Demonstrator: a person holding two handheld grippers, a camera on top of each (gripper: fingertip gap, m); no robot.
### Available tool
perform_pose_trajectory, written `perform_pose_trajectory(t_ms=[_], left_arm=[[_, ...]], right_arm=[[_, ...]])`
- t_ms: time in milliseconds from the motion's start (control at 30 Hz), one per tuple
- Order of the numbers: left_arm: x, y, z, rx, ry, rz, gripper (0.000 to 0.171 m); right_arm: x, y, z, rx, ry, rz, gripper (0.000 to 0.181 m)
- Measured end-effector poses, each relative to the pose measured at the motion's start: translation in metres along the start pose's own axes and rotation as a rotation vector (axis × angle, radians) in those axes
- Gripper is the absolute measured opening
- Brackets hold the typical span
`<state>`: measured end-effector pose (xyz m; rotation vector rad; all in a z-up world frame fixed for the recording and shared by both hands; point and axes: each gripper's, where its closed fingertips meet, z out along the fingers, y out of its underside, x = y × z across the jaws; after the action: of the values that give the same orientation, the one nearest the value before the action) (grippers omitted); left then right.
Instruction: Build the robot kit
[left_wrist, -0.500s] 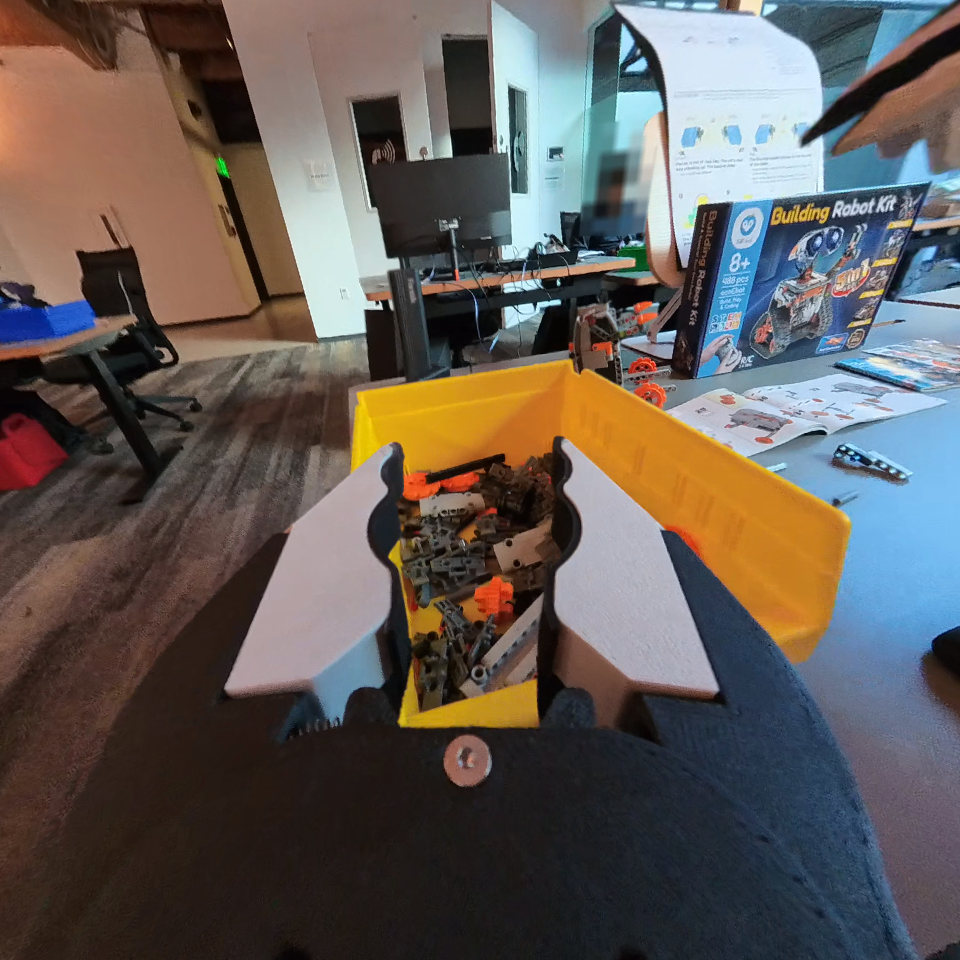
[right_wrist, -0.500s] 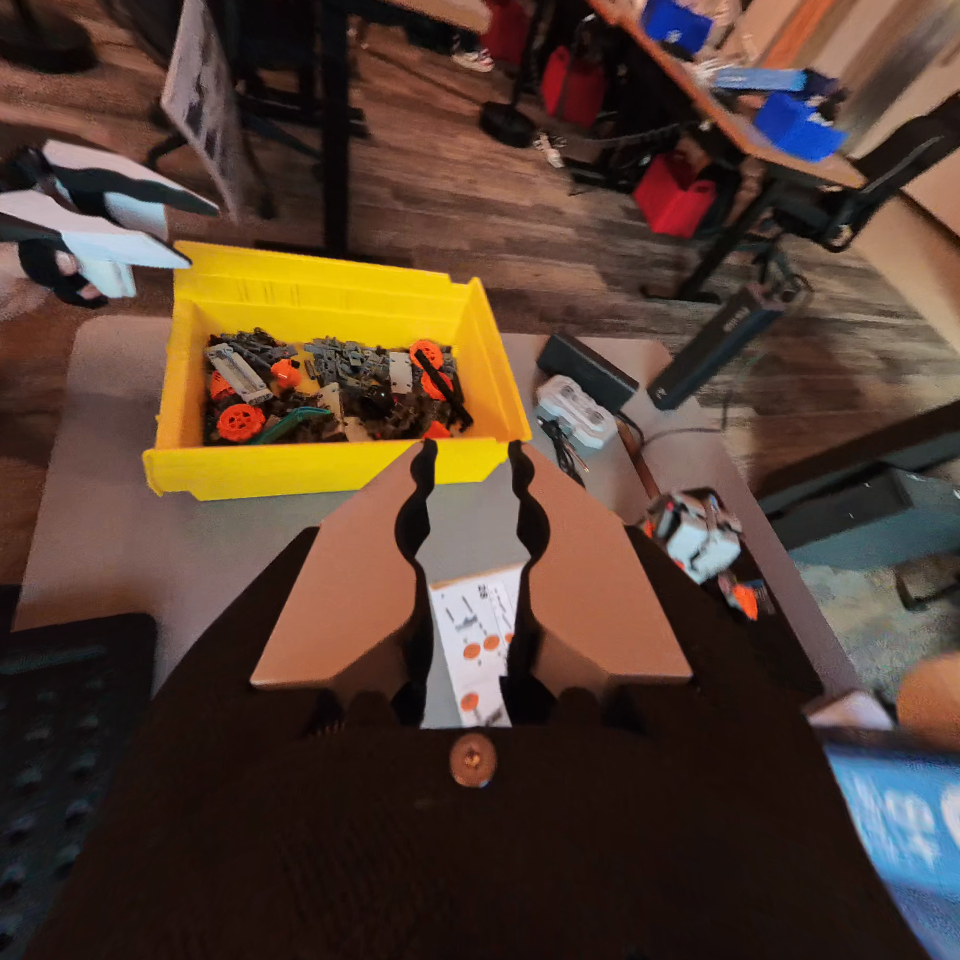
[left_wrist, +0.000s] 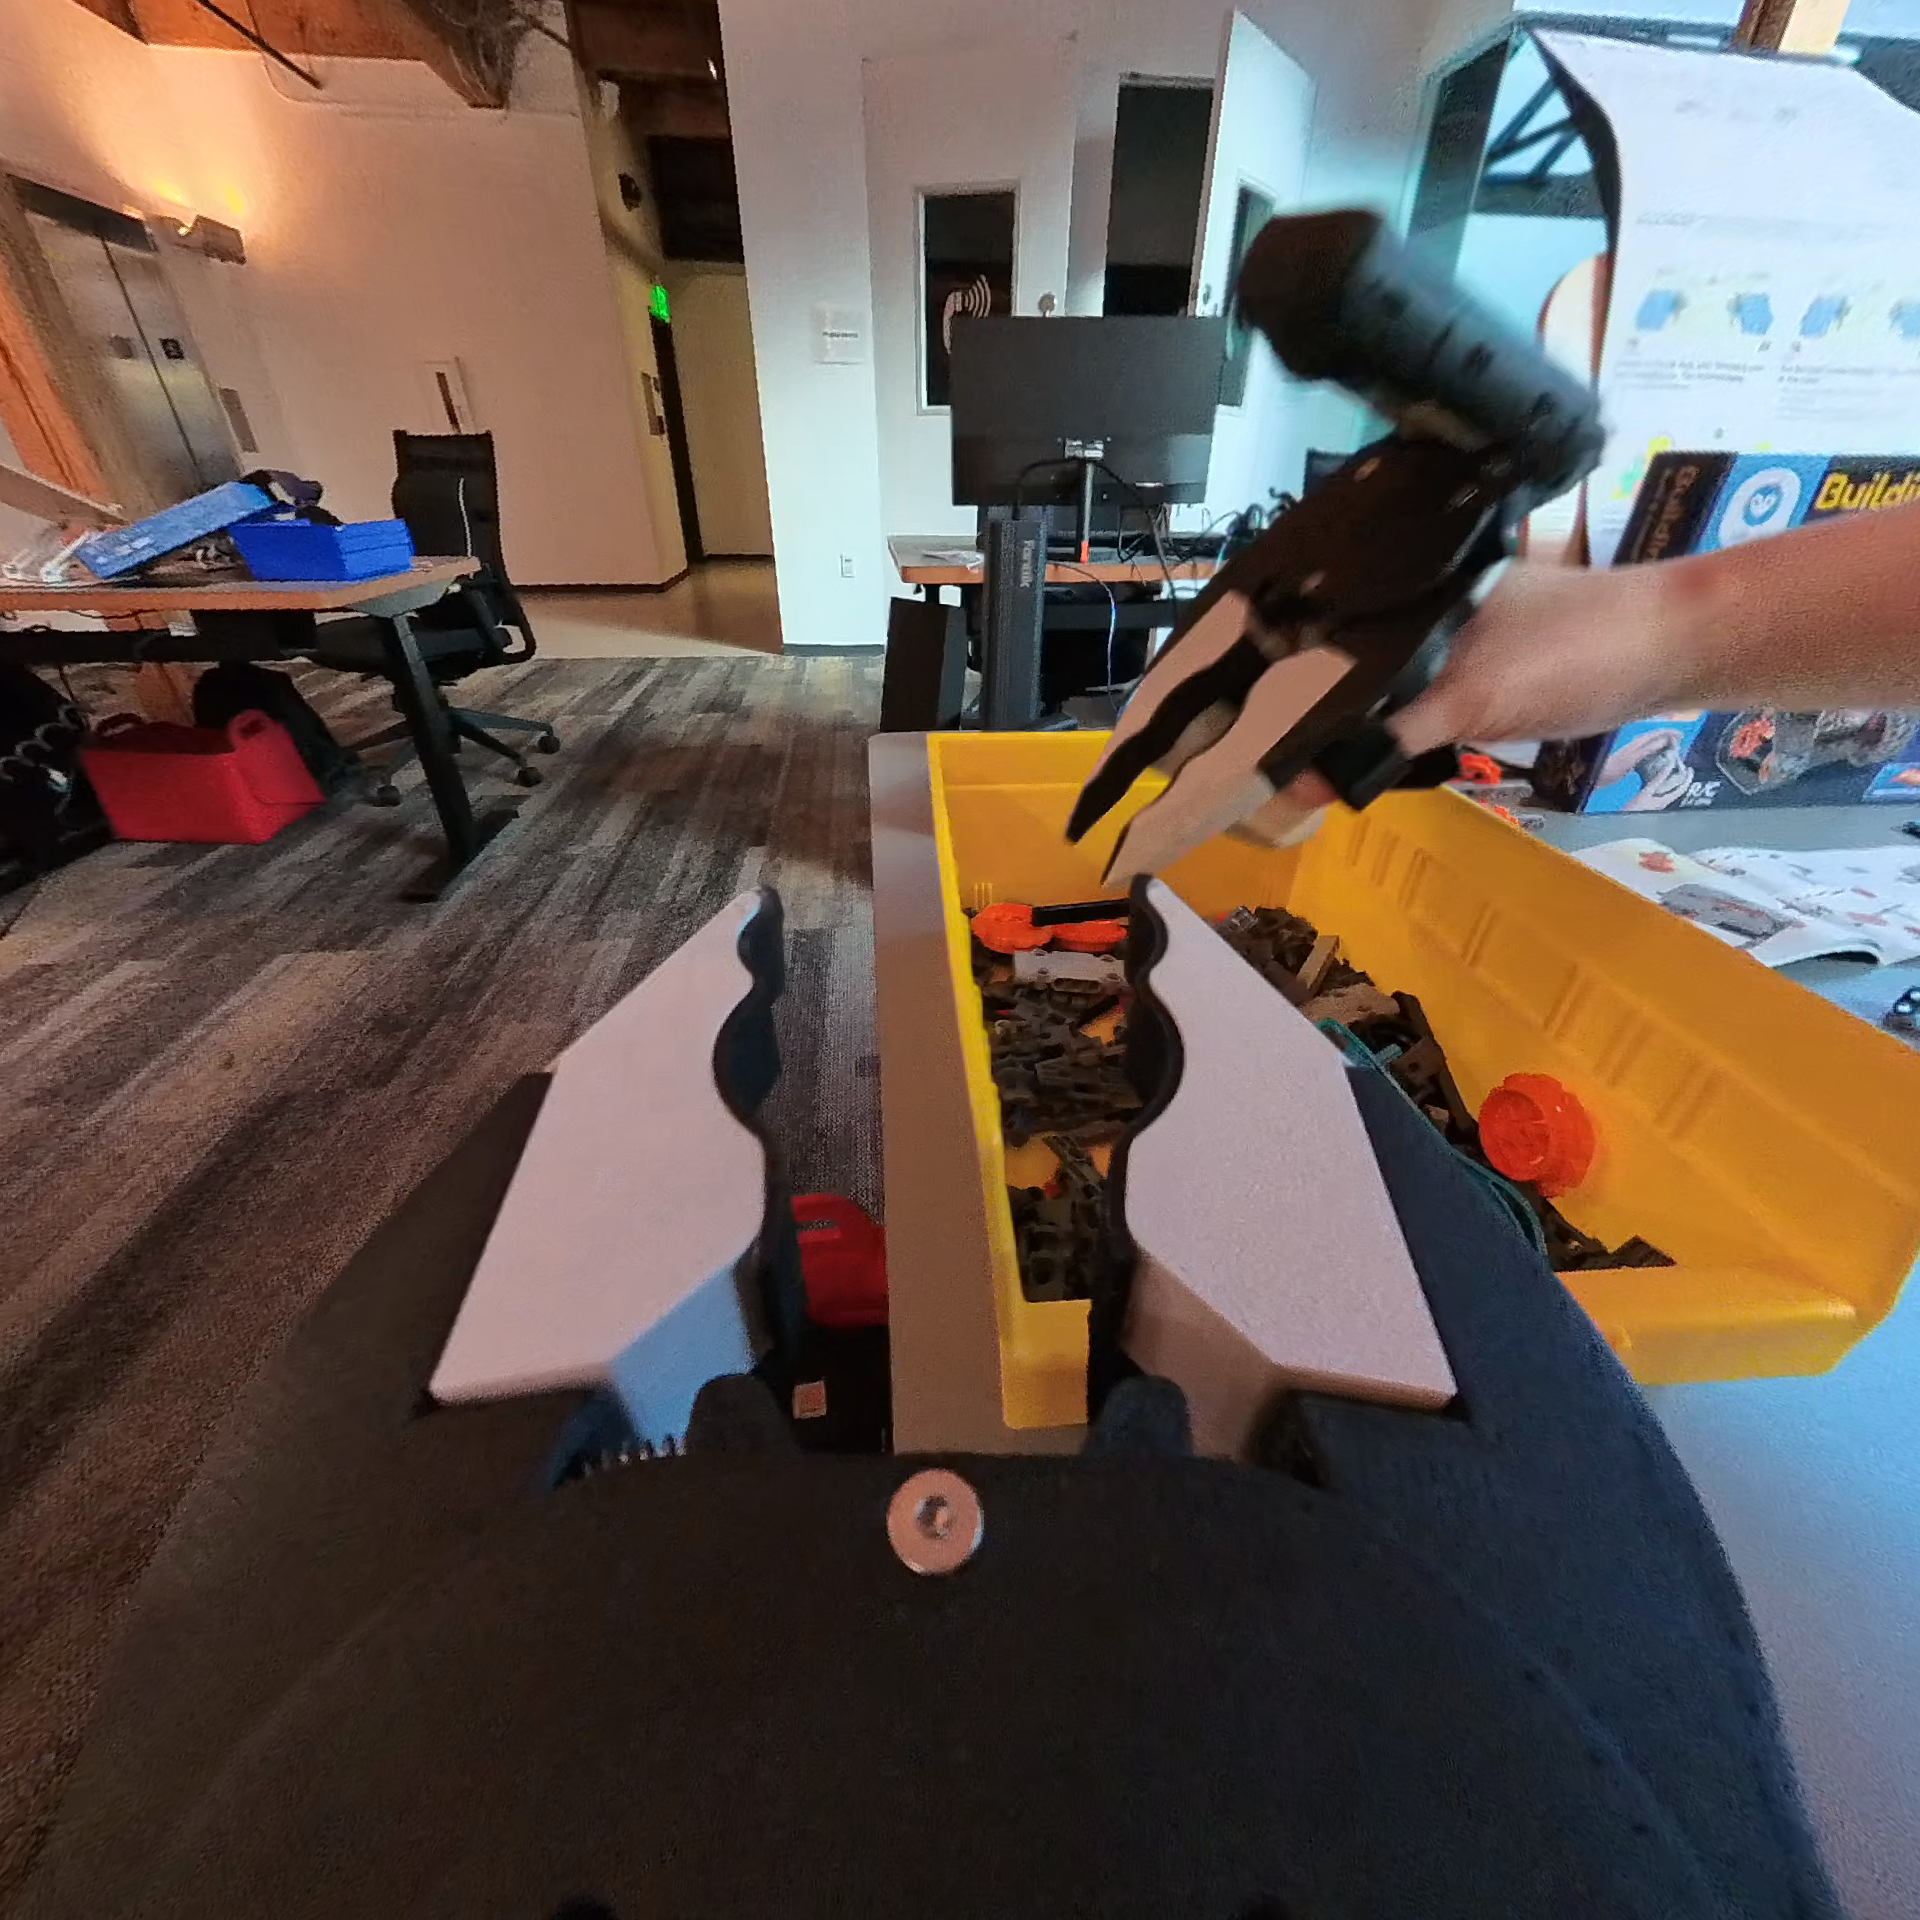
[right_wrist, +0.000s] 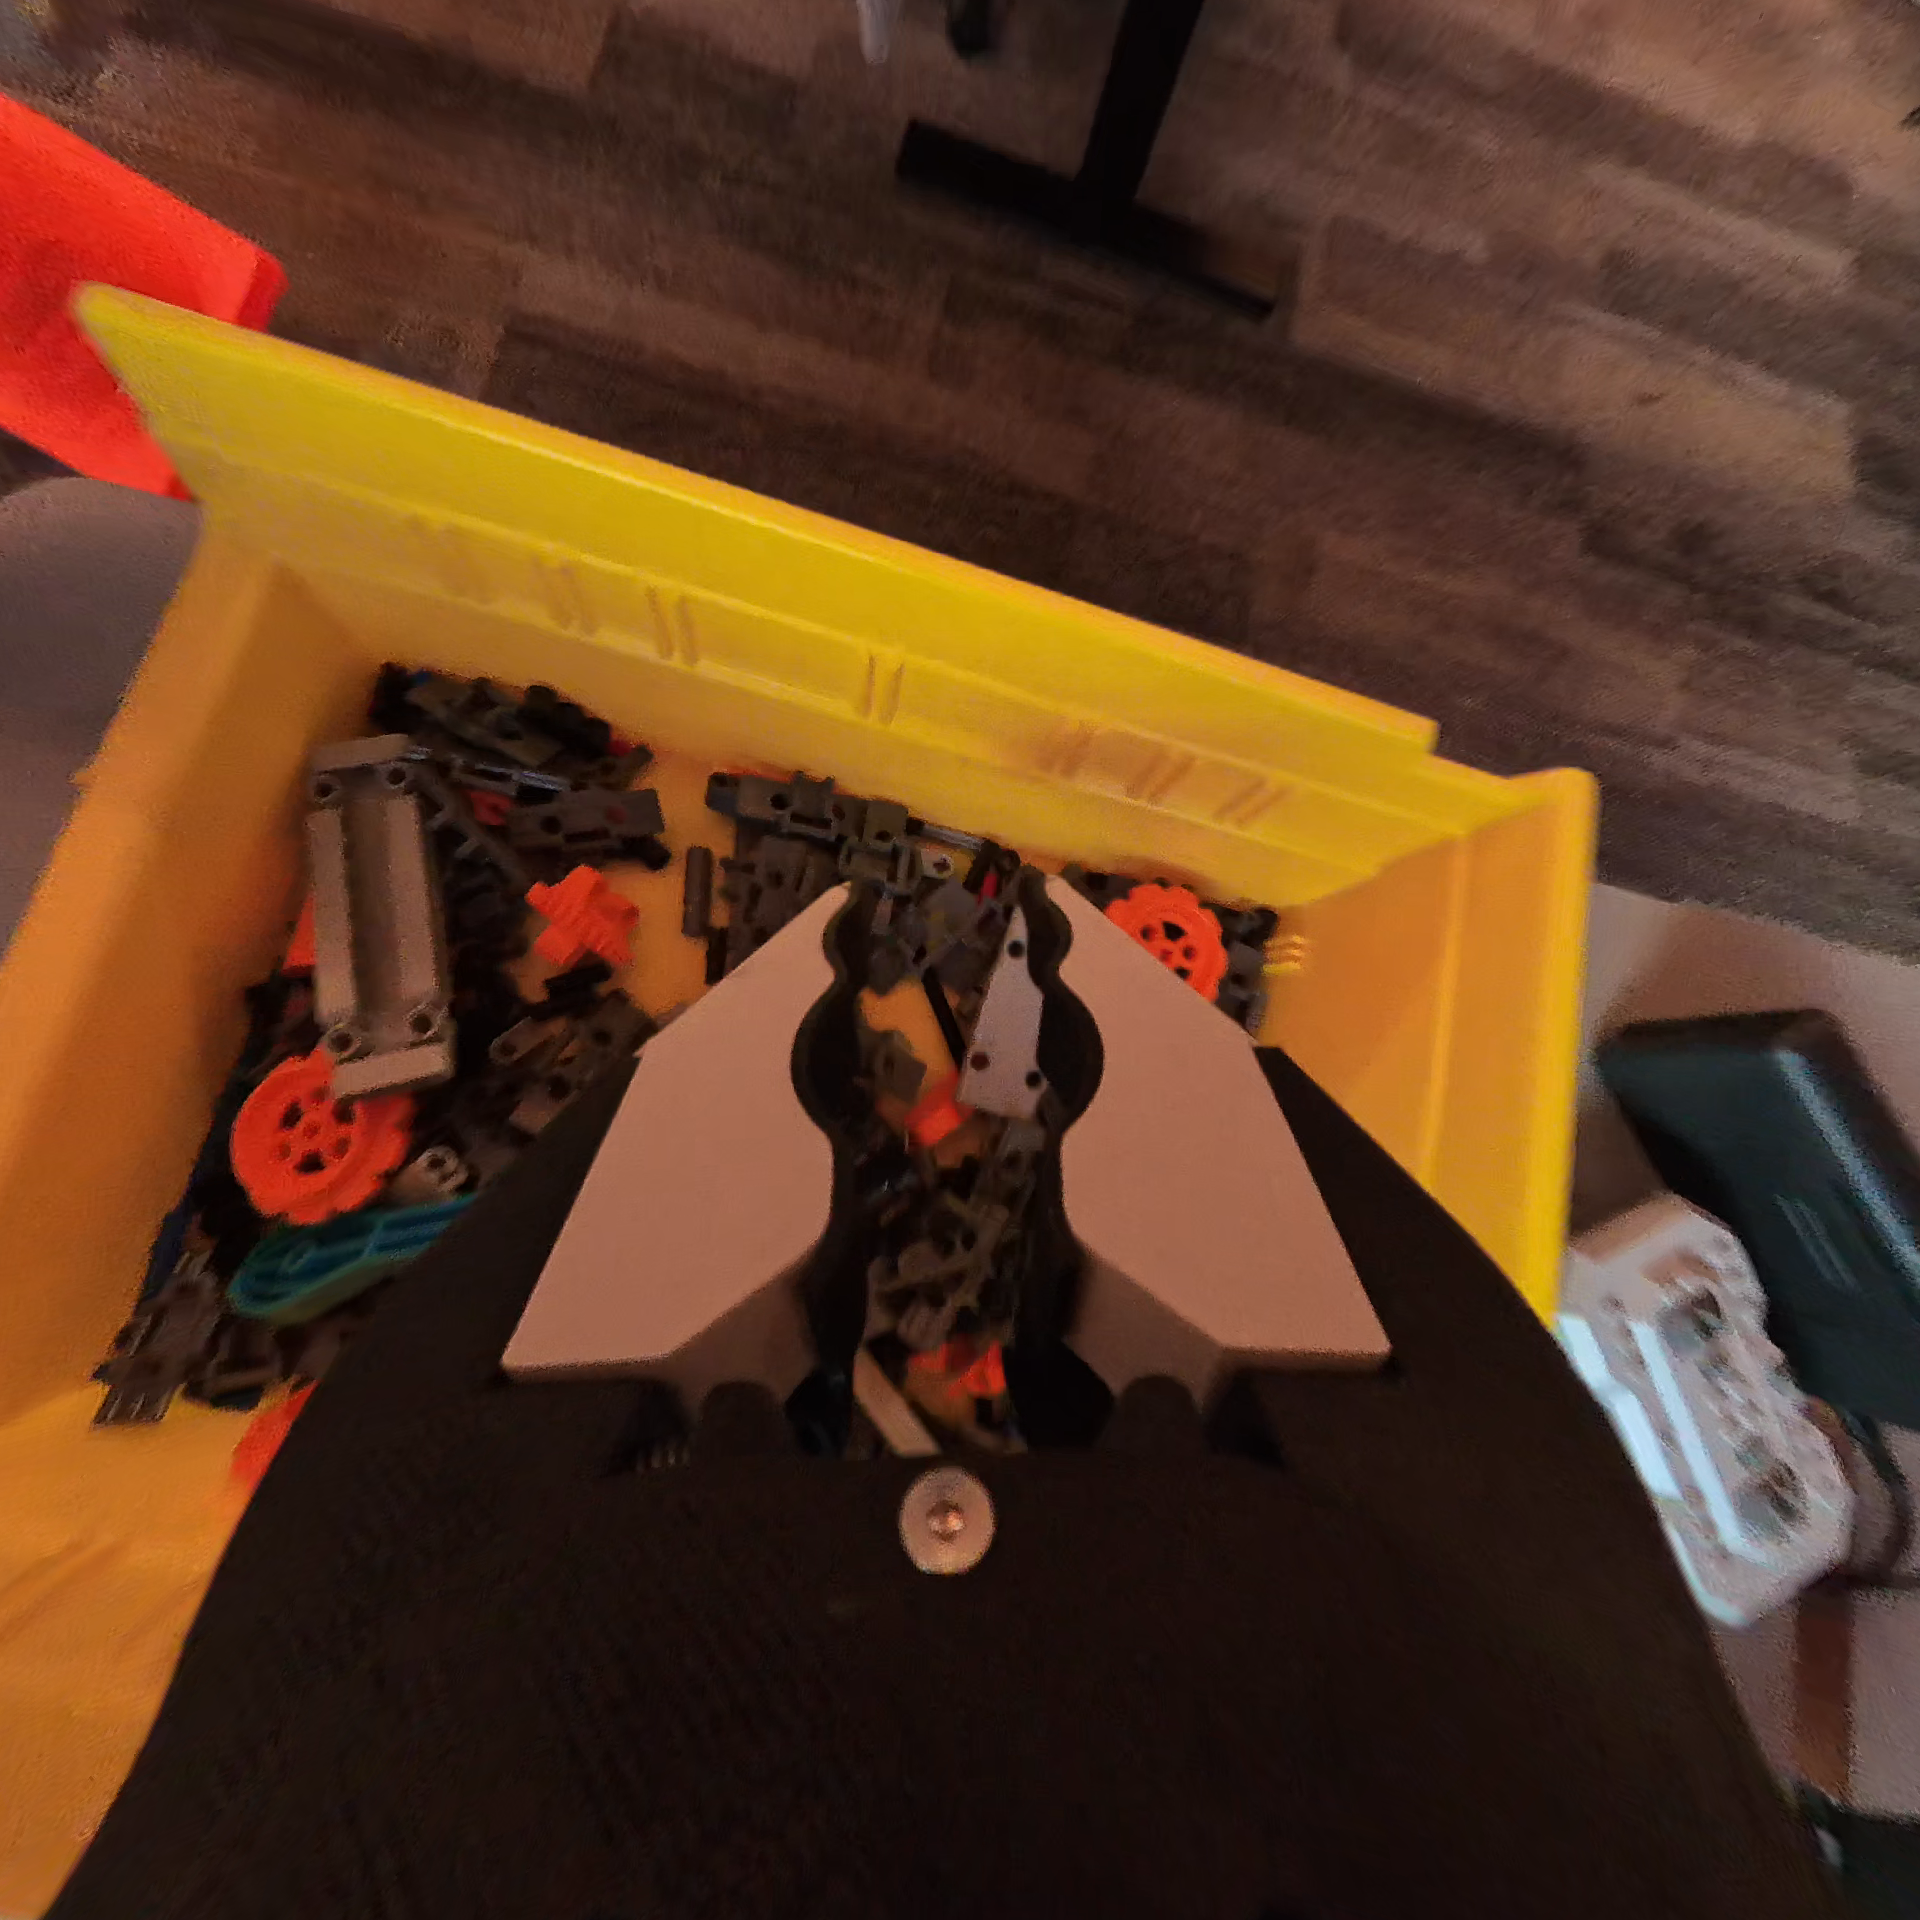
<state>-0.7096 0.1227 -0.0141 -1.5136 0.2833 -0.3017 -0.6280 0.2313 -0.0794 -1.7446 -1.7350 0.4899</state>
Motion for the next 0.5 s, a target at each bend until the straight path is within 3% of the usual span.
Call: perform_pose_trajectory(t_ms=[67,133,167,333,400,500], left_arm=[[-0.004,0.000,-0.002,0.007,-0.006,-0.008,0.064],[-0.005,0.002,-0.002,0.002,-0.002,-0.009,0.064],[-0.006,0.003,-0.002,0.000,-0.002,-0.010,0.064],[-0.007,0.008,-0.001,-0.008,0.022,-0.028,0.062],[-0.009,0.012,-0.001,-0.025,0.021,-0.025,0.060],[-0.012,0.013,-0.002,-0.028,0.019,-0.039,0.059]], right_arm=[[-0.002,0.005,0.026,-0.049,-0.064,0.047,0.043],[-0.019,0.009,0.043,-0.104,-0.192,0.127,0.068],[-0.027,0.011,0.049,-0.131,-0.235,0.141,0.070],[-0.044,0.022,0.076,-0.203,-0.213,0.031,0.059],[-0.039,0.019,0.078,-0.192,-0.173,0.050,0.044],[-0.037,0.029,0.071,-0.253,-0.198,0.042,0.042]])
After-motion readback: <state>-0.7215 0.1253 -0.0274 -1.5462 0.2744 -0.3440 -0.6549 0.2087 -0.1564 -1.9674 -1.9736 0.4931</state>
